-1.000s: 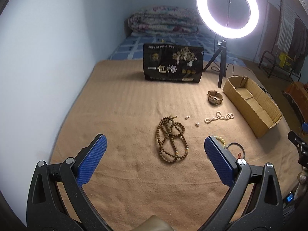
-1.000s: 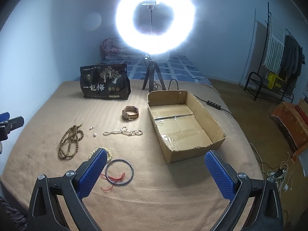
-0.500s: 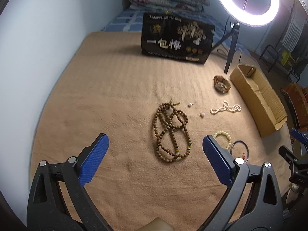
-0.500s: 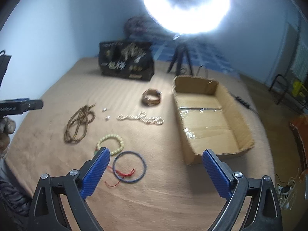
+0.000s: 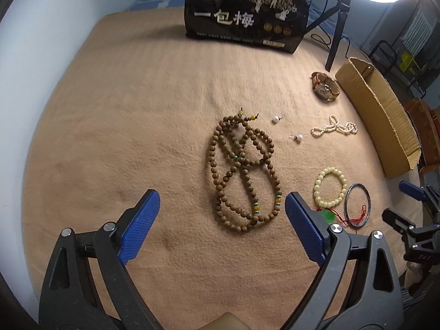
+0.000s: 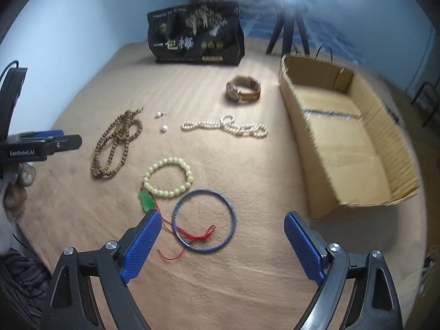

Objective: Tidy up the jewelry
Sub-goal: 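Move the right tool to the blue bangle while the left tool approaches the brown bead necklace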

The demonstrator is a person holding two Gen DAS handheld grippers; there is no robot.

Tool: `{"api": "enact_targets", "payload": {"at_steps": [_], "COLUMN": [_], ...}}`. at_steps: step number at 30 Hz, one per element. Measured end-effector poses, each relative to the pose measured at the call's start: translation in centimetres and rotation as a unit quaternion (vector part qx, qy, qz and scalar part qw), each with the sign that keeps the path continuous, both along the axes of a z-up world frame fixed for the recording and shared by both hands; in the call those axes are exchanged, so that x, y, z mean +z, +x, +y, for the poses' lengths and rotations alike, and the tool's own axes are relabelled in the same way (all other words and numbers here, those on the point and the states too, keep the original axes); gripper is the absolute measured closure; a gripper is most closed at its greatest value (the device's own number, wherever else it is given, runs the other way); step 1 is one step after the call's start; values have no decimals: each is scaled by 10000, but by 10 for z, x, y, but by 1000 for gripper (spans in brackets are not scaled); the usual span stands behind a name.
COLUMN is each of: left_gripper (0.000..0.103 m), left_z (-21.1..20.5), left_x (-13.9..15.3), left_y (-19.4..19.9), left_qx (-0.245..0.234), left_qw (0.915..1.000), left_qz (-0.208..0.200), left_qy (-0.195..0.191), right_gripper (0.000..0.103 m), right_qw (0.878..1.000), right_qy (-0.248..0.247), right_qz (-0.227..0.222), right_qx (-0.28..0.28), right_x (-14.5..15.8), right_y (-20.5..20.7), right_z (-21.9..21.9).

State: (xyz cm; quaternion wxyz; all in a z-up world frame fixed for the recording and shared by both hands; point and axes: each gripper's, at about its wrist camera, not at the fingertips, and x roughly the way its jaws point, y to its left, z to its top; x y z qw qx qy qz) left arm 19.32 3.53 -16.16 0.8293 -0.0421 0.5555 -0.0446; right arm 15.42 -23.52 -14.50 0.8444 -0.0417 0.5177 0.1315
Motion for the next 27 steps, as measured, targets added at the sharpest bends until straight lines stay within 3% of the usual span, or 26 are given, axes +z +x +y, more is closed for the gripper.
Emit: {"api": "enact_targets", "payload": {"at_steps": [7,18,27], "left_gripper": [9,8,8], "left_z": [9,21,5], "left_x": [-23,-48,-54], "left_y": [18,47,55], "left_qx": [62,421,355], "left_qw": [9992,9935,9957], "left_qz": [310,705,653], "left_qy": [-254,-793,-548], "right_gripper": [11,10,10], "right_qw": [9995,9992,9986], "right_qy": [-213,-102,64], "right_qz": [188,375,510], "right_qx": [163,37,85], "right_x": [-25,-40,-52], "right_y": [5,16,19], "right_z": [16,15,17]}}
